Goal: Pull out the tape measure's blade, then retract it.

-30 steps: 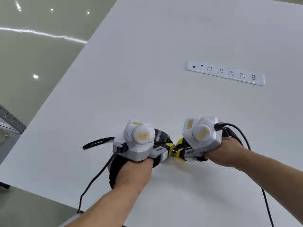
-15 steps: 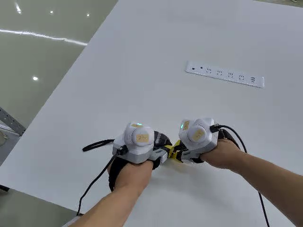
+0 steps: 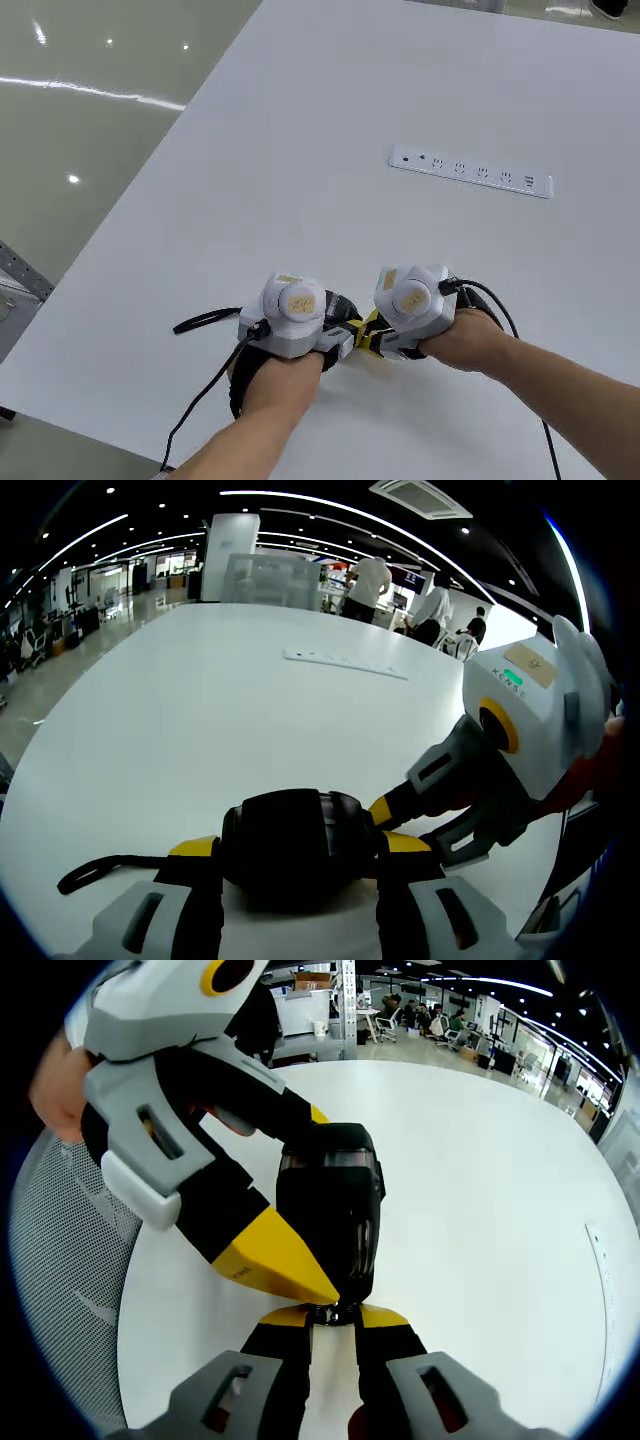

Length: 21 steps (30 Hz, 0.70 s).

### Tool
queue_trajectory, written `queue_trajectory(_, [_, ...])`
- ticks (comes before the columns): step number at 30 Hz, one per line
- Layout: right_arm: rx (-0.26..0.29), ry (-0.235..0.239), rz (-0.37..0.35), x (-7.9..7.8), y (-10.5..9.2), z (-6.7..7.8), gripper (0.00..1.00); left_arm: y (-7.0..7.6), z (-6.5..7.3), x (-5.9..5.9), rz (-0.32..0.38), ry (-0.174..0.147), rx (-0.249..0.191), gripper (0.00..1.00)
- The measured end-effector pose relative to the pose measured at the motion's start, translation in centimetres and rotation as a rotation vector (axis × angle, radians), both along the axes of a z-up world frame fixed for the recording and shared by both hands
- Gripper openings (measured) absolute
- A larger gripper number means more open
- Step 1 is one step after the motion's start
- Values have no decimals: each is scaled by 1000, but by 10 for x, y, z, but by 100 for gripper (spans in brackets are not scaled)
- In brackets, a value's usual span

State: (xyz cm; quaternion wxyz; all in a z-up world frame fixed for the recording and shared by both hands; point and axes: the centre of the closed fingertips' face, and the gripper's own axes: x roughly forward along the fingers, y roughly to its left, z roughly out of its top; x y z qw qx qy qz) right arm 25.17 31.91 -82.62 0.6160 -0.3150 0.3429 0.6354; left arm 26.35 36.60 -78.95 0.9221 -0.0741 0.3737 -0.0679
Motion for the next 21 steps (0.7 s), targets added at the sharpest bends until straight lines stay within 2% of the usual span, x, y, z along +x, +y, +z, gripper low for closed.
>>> queue_trajectory(7, [8, 9, -27, 0, 0, 0, 14, 0, -1, -1, -17, 22, 4, 59])
queue_trajectory(10, [6, 3, -33, 0, 0, 0, 15, -1, -2, -2, -53, 28, 34, 59])
queue_trajectory(17, [20, 17, -82, -2, 1, 1, 23, 4, 0, -6, -76, 35, 57, 59])
queue_trajectory(21, [29, 27, -128, -2, 0, 1, 29, 4, 1, -11, -112, 45, 54, 63])
